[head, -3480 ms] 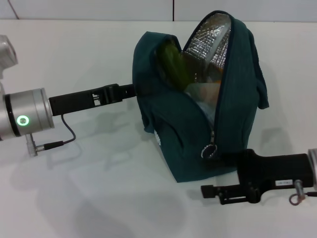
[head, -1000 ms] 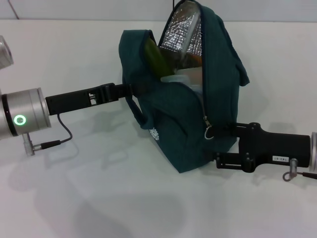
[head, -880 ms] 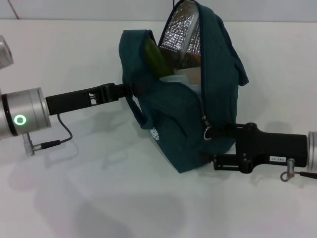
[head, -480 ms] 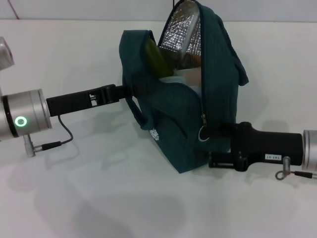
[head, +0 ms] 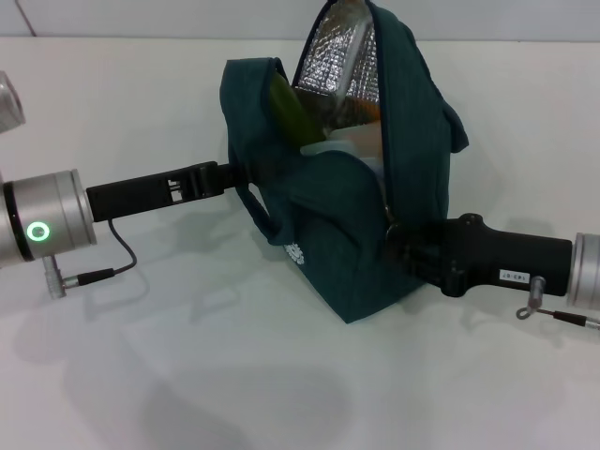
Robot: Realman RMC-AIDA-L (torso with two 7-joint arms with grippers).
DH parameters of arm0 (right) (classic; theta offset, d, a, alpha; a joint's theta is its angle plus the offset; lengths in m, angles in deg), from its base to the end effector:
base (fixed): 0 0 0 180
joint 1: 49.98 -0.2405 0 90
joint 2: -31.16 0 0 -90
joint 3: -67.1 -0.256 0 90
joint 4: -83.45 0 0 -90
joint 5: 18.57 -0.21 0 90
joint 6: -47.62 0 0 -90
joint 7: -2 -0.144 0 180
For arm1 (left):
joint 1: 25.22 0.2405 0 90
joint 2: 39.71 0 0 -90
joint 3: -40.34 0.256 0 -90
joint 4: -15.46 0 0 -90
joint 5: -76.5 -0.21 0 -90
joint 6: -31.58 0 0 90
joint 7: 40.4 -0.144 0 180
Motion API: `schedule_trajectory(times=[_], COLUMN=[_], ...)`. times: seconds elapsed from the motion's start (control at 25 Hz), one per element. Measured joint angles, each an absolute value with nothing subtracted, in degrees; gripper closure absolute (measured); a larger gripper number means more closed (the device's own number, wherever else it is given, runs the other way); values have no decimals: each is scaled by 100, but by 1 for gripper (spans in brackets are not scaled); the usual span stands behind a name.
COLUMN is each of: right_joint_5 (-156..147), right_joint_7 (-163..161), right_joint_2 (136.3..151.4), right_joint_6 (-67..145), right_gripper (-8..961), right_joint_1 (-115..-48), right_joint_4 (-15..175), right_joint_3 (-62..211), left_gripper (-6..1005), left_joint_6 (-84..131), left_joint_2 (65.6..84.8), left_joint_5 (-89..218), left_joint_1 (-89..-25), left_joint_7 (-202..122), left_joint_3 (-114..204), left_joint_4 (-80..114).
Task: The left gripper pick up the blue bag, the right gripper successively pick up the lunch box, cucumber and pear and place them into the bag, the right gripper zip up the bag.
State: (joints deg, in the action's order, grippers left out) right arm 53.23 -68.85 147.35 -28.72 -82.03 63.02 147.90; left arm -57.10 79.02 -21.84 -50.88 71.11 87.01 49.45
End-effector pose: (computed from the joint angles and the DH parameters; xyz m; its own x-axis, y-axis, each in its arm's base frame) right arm 0.2381 0.3211 -0.0663 0.7204 -0.3834 -0.5779 -0.4789 -0.8778 -0.0146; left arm -0.2624 0.3167 -0.0027 0.2617 0.7528 0.6040 0.8101 -0.5115 0.2865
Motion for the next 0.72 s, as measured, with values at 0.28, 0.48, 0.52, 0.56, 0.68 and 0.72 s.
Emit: schedule_trajectory(times=[0.28, 0.48, 0.52, 0.56, 0.68, 0.72], right_joint_5=[4600, 4381, 4354, 4343, 4342, 4344], right_joint_7=[-6895, -6936, -6939, -6939, -6939, -6939], right_joint_2=[14735, 14735, 14735, 14735, 14732, 14724], right_joint_6=[-2414, -2192, -2176, -2174, -2248, -2322], right_gripper=[699, 696, 697, 699, 703, 705], right_joint_1=[-8255, -8305, -8315, -8319, -8320, -8317], right_joint_4=[6330, 6280, 6278, 6278, 6277, 6276], right_joint_3=[15611, 15997, 16051, 16066, 16085, 16086], left_gripper=[927, 927, 927, 927, 928, 928], left_joint_6=[-5710, -5710, -5710, -5710, -5710, -5711], left_joint_2=[7899, 7899, 7899, 7899, 7900, 7899], left_joint_5=[-2184, -2184, -2184, -2184, -2183, -2182], left_joint_1=[-5072, -5074, -5074, -5074, -5057, -5050], left_joint_7=[7097, 7073, 7058, 7058, 7045, 7044], left_joint_3=[8700, 8701, 8700, 8700, 8700, 8701], left_joint_4=[4947, 4947, 4947, 4947, 4947, 4948])
